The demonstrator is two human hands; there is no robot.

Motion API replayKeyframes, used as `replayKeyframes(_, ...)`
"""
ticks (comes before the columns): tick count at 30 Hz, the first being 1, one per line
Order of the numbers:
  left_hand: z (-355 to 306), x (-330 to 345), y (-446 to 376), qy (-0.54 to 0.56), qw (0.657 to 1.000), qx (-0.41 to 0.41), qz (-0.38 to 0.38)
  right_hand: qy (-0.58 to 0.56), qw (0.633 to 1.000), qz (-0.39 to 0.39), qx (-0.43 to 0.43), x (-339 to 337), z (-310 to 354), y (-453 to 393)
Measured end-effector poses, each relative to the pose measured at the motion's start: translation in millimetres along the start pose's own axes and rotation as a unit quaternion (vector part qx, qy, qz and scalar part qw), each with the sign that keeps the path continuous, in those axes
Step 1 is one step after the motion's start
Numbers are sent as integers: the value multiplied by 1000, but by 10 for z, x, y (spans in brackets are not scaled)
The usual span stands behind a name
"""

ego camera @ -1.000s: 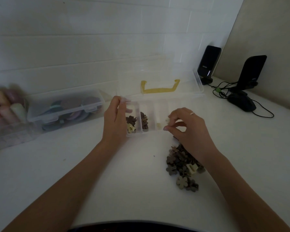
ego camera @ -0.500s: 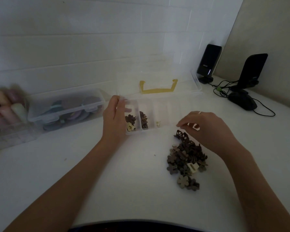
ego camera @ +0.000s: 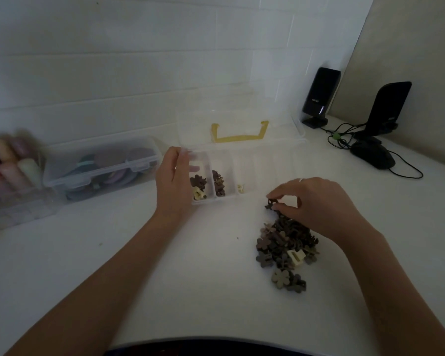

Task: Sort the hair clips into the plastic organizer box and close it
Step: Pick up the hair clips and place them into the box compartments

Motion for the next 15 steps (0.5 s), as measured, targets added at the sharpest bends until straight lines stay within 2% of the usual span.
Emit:
replayKeyframes(6, 23, -57, -35, -8, 1000, 9, -7, 46, 997, 57, 21, 182, 15, -32)
replayKeyframes(12, 11, -50, -40, -5, 1000, 14, -8, 3, 997, 59, 46, 257, -30, -41)
replayKeyframes(15, 1, -45, -29, -7, 1000, 14, -5, -32, 998, 50, 30, 264, -20, -52)
Point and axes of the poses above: each hand's wrist, its own y-axis away from the middle knuckle, its own x-axis out of the palm, z = x × y, the point moved 10 cm from there along -y, towards the middle knuckle
